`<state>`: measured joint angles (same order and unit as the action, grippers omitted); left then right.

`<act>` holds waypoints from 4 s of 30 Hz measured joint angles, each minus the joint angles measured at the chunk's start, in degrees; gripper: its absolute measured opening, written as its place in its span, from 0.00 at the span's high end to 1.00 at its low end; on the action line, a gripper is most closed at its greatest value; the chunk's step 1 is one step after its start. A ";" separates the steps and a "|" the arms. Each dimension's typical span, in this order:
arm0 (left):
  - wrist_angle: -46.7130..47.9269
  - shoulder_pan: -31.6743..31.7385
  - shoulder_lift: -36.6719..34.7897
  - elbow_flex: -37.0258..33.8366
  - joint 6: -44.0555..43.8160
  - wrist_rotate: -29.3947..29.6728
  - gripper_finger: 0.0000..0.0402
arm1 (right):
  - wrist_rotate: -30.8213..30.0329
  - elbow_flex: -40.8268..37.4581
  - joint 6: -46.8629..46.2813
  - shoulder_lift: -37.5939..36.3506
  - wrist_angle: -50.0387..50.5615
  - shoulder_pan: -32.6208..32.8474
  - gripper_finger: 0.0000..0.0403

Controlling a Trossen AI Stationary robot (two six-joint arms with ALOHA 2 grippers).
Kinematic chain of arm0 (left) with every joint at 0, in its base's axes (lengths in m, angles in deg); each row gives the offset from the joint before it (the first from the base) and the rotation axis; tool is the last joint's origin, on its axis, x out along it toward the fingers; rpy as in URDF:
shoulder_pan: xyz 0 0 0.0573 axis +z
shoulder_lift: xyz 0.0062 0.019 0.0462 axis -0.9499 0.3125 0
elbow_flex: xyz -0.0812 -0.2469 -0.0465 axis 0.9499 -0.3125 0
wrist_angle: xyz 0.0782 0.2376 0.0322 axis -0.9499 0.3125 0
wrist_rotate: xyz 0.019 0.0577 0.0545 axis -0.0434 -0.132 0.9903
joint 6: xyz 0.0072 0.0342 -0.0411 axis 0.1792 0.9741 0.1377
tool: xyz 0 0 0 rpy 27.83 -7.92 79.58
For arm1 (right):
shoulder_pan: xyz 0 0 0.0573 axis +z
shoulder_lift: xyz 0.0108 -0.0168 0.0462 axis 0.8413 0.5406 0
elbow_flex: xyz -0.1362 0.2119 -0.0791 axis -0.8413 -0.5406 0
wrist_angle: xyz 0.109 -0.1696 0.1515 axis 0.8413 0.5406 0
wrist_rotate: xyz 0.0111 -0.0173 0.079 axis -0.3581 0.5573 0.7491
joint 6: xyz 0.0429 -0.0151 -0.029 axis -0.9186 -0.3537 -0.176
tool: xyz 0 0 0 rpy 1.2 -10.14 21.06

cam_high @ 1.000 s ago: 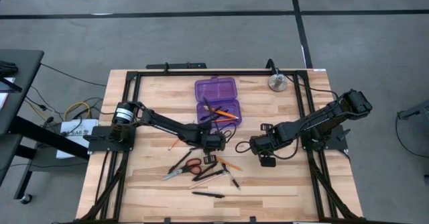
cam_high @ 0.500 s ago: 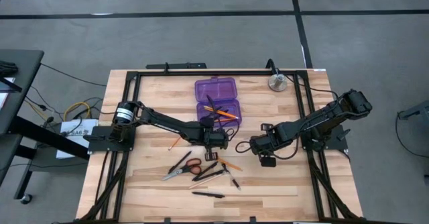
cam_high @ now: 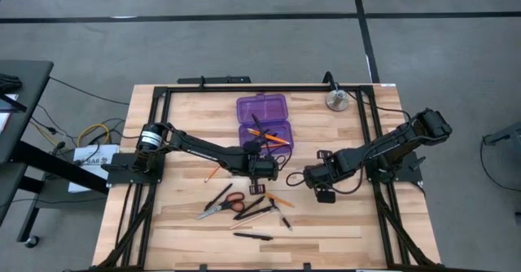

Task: Pick & place school supplies into a supply box
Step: Put the black pen into the purple supply box

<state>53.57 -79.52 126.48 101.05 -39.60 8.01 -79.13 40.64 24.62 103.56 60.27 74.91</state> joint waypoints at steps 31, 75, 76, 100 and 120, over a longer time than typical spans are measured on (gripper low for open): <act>-7.42 2.98 0.00 -7.25 -2.18 -9.50 0.59 | -0.01 0.00 -1.02 0.00 -0.30 1.15 0.81; -0.98 0.90 2.60 -0.67 -2.97 -3.05 0.98 | -0.02 0.00 -1.04 0.00 0.12 1.15 0.81; -0.98 0.90 2.58 -0.65 -2.95 -2.96 0.98 | -0.02 0.00 -1.04 0.00 0.25 1.15 0.81; 7.52 4.71 2.24 13.11 8.91 6.89 0.98 | -0.02 0.00 -1.56 0.00 1.84 1.17 0.81; -0.56 15.99 2.86 13.47 16.96 -0.66 0.75 | -1.57 0.00 -2.11 0.00 3.89 1.15 0.81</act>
<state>53.01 -63.53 129.35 114.52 -22.65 7.35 -80.70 40.64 22.51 103.56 64.16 76.06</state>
